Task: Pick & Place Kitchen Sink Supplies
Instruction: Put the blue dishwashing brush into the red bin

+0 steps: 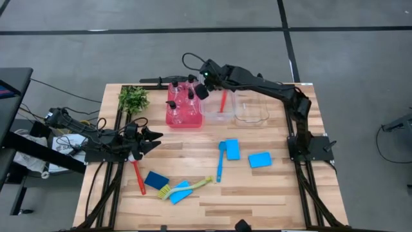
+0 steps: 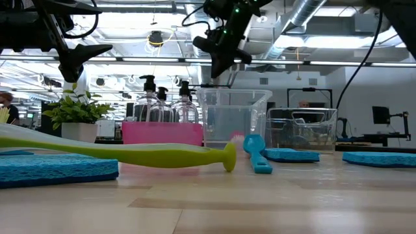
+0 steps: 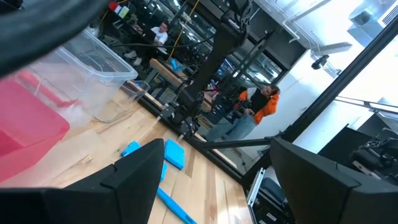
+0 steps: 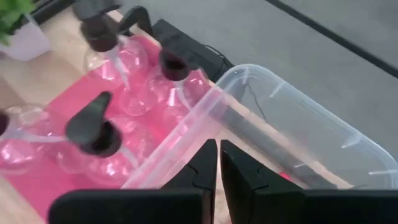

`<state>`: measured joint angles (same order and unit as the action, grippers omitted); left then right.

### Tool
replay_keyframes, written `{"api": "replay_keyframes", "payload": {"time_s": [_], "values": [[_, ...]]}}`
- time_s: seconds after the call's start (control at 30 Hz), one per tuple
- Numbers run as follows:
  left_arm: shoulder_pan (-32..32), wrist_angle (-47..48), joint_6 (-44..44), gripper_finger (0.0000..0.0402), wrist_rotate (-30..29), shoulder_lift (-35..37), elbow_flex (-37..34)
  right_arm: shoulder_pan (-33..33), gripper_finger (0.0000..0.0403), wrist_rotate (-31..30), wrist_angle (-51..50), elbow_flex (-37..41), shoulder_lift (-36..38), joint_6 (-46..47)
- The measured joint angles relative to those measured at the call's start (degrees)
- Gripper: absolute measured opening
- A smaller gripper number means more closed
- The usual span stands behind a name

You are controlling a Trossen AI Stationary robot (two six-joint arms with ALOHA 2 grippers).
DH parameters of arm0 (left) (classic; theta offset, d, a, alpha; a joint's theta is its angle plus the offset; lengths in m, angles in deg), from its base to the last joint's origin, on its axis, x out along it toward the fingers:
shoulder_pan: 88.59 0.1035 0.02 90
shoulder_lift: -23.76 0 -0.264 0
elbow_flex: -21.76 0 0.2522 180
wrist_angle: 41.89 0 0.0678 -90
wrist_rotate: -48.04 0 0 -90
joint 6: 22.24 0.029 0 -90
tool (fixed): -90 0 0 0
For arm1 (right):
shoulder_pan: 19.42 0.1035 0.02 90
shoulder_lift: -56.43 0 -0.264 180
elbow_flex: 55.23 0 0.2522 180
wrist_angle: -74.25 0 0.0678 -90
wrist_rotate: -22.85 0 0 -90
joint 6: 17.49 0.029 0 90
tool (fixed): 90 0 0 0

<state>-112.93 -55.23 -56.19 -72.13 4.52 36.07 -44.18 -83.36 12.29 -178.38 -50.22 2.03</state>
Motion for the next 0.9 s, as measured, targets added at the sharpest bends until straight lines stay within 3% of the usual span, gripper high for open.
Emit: {"api": "replay_keyframes", "payload": {"time_s": [0.37,0.53,0.9], "values": [[0.00,-0.02,0.00,0.0296,0.14,0.00,0.00,1.39,0.0057,-0.10,0.18,-0.02,1.14,-0.71],[-0.02,-0.02,0.00,0.0296,3.81,0.00,0.00,3.57,0.0067,1.52,-0.19,-0.02,2.60,-4.53],[-0.02,-0.02,0.50,0.0296,6.66,0.00,0.00,18.44,0.0067,2.75,-9.90,-0.03,8.92,-19.84]]}}
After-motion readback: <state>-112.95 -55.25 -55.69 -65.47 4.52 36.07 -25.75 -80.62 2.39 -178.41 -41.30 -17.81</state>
